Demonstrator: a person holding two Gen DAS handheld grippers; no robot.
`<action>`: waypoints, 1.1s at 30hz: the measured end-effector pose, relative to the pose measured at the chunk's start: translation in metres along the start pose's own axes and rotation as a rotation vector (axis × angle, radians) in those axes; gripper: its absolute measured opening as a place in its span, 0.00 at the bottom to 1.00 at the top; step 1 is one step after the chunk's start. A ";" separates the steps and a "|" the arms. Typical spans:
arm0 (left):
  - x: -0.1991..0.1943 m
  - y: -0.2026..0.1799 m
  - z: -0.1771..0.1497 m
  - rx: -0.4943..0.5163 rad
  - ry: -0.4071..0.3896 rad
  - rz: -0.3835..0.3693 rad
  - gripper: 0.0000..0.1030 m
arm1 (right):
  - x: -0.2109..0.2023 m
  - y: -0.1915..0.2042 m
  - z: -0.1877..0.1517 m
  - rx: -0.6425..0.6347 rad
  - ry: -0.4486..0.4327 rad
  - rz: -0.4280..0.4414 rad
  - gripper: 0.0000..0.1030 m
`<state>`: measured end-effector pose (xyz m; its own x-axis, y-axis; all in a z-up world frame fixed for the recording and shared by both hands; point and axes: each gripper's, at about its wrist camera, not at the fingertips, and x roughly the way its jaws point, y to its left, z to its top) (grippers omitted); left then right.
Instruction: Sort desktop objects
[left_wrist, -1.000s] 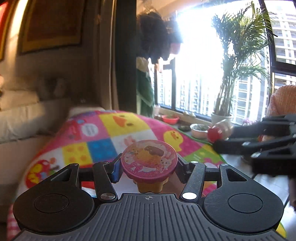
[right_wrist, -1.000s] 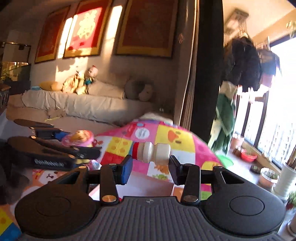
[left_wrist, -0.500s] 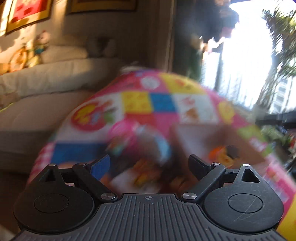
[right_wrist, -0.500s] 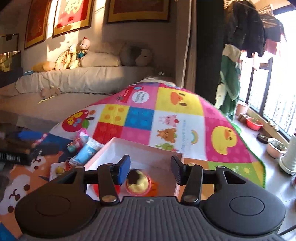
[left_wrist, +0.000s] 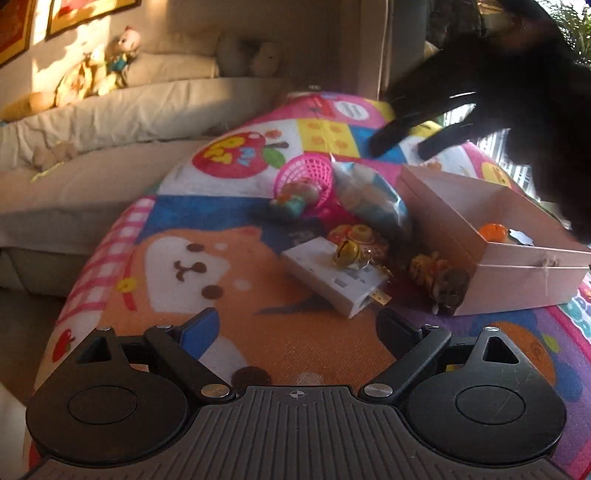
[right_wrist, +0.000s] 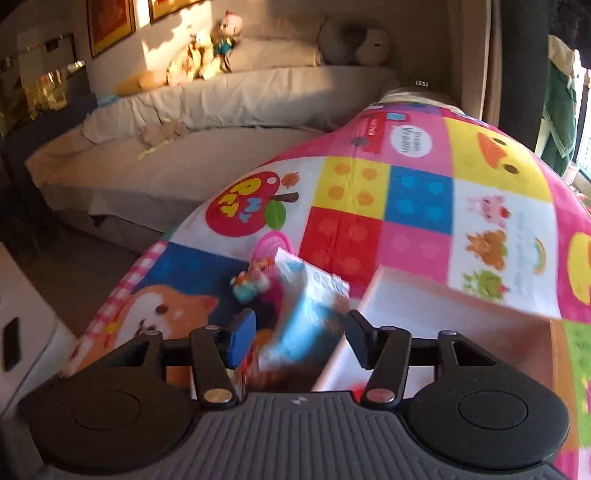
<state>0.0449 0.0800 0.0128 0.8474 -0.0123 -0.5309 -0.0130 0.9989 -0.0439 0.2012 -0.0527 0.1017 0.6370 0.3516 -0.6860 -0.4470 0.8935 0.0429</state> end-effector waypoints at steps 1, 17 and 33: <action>-0.001 0.000 -0.001 0.004 -0.009 -0.001 0.93 | 0.016 0.005 0.007 0.002 0.027 -0.015 0.58; -0.001 0.013 -0.002 -0.114 -0.022 -0.073 0.96 | 0.089 0.060 0.008 0.000 0.305 0.035 0.46; -0.001 0.019 -0.001 -0.119 0.010 -0.137 0.98 | -0.061 0.006 -0.057 0.225 0.052 0.266 0.39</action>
<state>0.0432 0.0985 0.0122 0.8401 -0.1492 -0.5216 0.0389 0.9755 -0.2164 0.1238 -0.0847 0.1022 0.4815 0.5710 -0.6650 -0.4398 0.8136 0.3802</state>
